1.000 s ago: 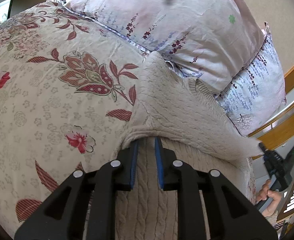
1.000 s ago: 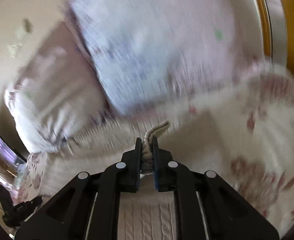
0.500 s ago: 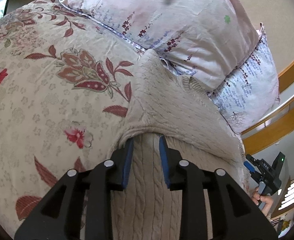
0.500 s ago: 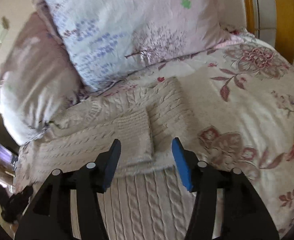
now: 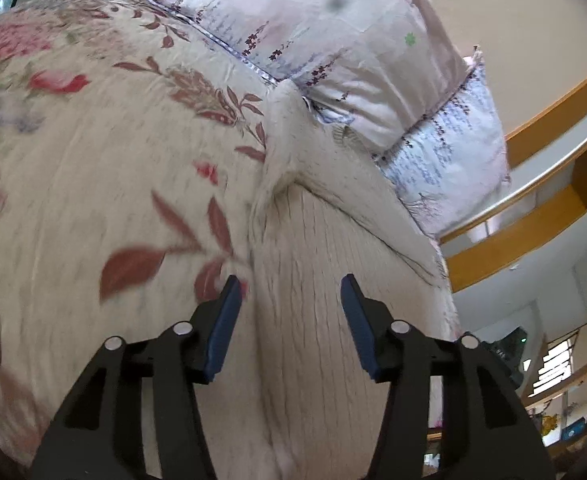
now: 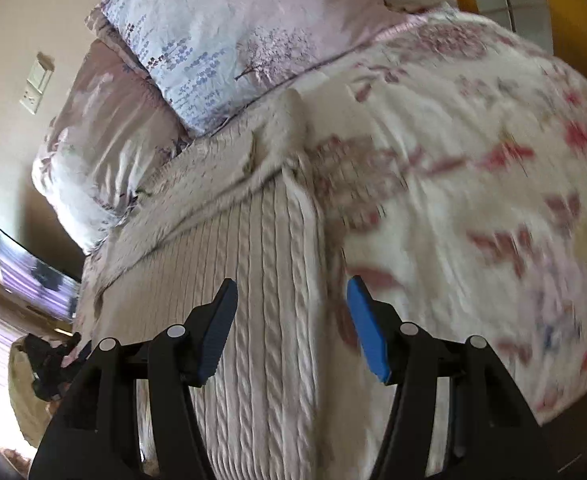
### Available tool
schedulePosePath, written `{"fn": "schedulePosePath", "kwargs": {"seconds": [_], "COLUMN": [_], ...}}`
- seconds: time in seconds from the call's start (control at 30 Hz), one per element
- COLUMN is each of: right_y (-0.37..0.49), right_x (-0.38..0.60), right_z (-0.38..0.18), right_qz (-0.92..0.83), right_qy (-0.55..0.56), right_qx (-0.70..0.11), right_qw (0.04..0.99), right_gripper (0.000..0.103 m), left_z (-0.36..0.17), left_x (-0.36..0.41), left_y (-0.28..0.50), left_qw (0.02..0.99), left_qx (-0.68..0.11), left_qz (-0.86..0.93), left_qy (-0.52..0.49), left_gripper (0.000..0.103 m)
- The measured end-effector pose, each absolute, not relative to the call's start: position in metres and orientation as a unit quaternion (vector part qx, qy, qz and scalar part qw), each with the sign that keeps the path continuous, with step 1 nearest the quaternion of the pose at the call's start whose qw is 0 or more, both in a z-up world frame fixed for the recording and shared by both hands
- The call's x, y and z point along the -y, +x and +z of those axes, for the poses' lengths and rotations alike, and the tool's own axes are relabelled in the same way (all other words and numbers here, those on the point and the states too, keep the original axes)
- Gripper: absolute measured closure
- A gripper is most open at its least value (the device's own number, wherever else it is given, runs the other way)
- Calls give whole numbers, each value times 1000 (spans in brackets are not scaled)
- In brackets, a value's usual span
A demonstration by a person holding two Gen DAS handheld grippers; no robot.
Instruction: Fold small clothes
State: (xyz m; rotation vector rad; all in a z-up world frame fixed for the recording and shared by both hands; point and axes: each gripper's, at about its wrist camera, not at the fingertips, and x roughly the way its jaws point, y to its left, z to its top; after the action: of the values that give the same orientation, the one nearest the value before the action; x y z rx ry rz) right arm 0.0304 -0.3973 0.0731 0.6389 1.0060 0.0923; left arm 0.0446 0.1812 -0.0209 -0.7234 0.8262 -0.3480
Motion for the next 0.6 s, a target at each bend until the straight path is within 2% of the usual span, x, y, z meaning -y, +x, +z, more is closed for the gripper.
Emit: {"fn": "schedulePosePath", "kwargs": {"seconds": [0.17, 0.23, 0.3, 0.37, 0.4, 0.43, 0.6], "right_y": [1, -8, -14, -21, -24, -27, -41], "right_x": [395, 392, 391, 388, 386, 384, 367], "right_z": [66, 61, 56, 52, 51, 49, 44], "right_qz": [56, 65, 80, 96, 111, 122, 179], "right_qy": [302, 308, 316, 326, 334, 339, 348], "right_qx": [-481, -484, -490, -489, -489, -491, -492], "right_qw": [821, 816, 809, 803, 798, 793, 778], "right_gripper": [45, 46, 55, 59, 66, 69, 74], "left_z": [-22, -23, -24, -26, -27, -30, -42], "left_x": [-182, -179, -175, -172, -171, -169, -160], "left_y": [16, 6, -3, -13, -17, -22, -41], "left_qw": [828, 826, 822, 814, 810, 802, 772], "left_qx": [-382, -382, -384, -384, -383, -385, -398], "left_qz": [-193, -203, -212, -229, -236, -247, -283], "left_qy": [-362, -362, -363, -370, -375, -385, -407], "left_gripper": [53, 57, 62, 65, 68, 68, 76]}}
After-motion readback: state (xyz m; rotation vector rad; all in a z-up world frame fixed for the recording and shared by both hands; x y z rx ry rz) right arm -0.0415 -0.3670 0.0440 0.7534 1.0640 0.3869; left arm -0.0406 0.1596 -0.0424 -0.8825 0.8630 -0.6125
